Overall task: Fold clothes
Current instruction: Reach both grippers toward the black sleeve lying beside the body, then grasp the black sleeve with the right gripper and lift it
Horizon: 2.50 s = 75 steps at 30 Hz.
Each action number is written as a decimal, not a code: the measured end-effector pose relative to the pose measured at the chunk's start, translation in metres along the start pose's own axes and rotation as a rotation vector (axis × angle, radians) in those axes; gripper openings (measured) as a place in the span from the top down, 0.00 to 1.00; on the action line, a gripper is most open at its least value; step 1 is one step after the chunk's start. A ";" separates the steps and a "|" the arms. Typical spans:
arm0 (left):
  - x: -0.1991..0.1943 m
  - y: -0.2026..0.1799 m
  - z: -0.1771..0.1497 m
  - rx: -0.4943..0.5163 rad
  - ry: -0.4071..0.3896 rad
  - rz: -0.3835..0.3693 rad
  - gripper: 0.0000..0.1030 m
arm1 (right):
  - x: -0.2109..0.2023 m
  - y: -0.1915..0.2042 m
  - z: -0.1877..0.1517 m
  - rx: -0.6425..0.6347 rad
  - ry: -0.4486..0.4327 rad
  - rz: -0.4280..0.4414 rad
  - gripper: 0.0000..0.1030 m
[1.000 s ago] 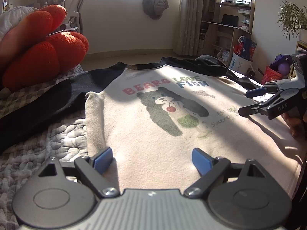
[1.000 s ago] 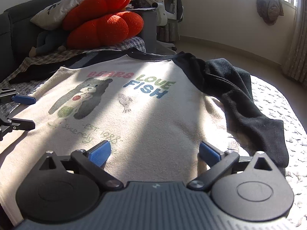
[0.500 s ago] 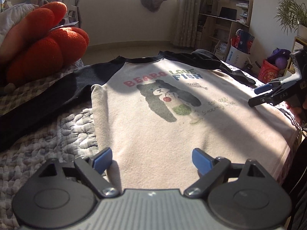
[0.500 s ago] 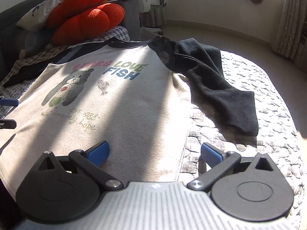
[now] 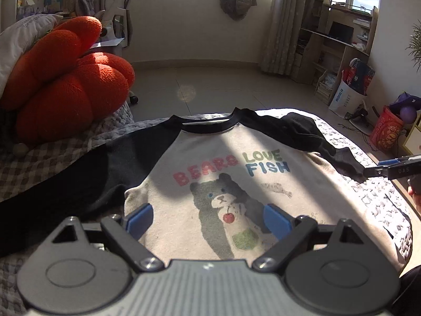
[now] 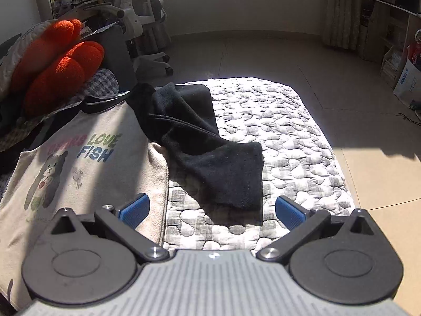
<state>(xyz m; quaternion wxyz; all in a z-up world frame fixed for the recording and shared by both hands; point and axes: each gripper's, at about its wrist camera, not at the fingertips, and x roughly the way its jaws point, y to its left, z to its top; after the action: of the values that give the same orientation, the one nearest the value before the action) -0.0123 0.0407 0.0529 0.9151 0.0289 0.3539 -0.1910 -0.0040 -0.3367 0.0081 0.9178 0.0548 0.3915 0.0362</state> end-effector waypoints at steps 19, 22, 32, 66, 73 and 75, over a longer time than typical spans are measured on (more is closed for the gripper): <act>0.113 -0.092 0.071 0.051 -0.029 -0.073 0.10 | 0.020 -0.052 0.043 -0.001 -0.111 0.054 0.01; 0.133 -0.099 0.074 0.044 -0.039 -0.074 0.10 | 0.028 -0.061 0.046 0.006 -0.121 0.046 0.01; 0.175 -0.115 0.067 -0.014 -0.017 -0.115 0.10 | 0.043 -0.084 0.041 0.047 -0.121 0.016 0.01; 0.189 -0.103 0.071 0.032 -0.074 -0.051 0.18 | 0.018 -0.122 0.106 -0.064 -0.254 -0.331 0.92; 0.209 -0.101 0.078 0.088 -0.095 0.014 0.18 | 0.011 -0.147 0.137 -0.037 -0.317 -0.455 0.94; 0.215 -0.098 0.079 0.080 -0.093 0.028 0.18 | 0.007 -0.152 0.141 -0.018 -0.330 -0.491 0.94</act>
<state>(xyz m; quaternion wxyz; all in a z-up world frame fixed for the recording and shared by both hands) 0.1468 -0.1357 -0.0219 0.9312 0.0615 0.3027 -0.1932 0.1063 -0.4973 0.0809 0.9508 -0.0447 0.2382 -0.1929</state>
